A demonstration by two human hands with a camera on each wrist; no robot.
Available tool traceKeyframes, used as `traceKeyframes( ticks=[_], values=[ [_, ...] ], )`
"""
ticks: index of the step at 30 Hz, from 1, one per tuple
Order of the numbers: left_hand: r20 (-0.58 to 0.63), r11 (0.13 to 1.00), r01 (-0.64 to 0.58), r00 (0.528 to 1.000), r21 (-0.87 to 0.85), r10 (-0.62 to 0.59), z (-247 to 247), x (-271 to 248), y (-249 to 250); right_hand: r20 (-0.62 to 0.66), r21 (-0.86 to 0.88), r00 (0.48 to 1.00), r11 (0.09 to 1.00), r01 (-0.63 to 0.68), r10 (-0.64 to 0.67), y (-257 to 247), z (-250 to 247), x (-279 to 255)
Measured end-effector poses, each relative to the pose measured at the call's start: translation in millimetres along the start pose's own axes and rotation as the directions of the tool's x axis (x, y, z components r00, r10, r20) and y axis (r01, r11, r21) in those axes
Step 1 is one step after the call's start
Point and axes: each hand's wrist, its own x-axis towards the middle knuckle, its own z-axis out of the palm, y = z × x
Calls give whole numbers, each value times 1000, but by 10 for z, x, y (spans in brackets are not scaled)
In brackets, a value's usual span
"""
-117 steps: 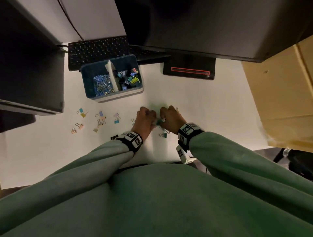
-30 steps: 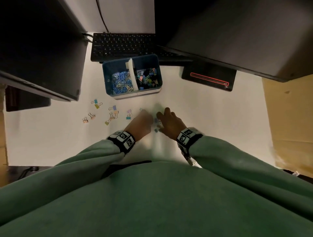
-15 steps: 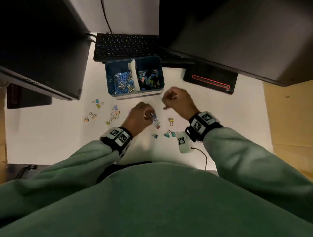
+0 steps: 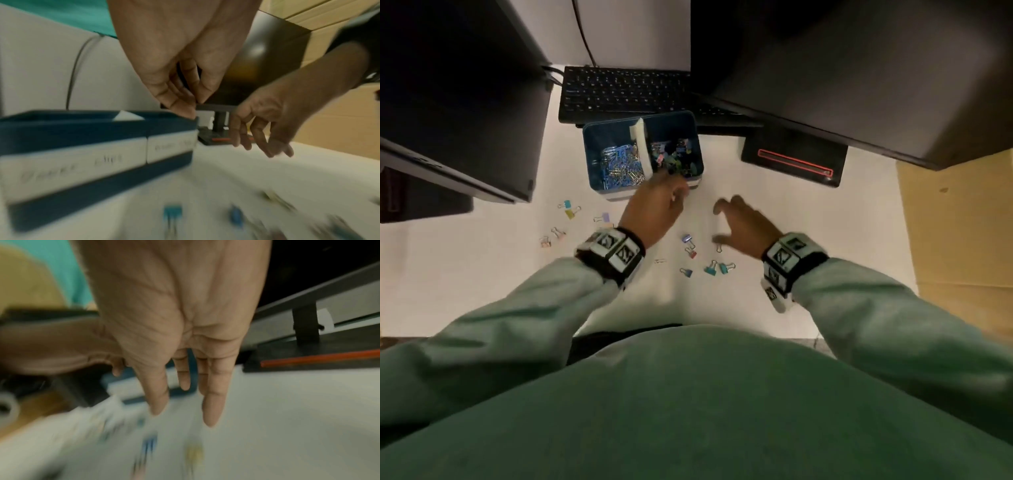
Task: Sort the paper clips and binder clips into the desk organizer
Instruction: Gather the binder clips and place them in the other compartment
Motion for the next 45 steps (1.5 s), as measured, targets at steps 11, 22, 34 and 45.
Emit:
traceKeyframes(
  ticks=[11, 22, 34, 45],
  values=[
    [262, 953, 140, 942, 269, -212, 482, -320, -377, 72, -185, 994, 978, 94, -82, 33, 677, -98],
    [352, 989, 141, 925, 31, -143, 580, -392, -72, -57, -13, 998, 1000, -3, 3, 2, 700, -64],
    [415, 971, 57, 897, 233, -152, 791, -420, -130, -232, 535, 965, 845, 20, 124, -232, 113, 27],
    [150, 956, 215, 971, -199, -187, 159, -151, 111, -249, 184, 967, 977, 104, -56, -268, -393, 117]
  ],
)
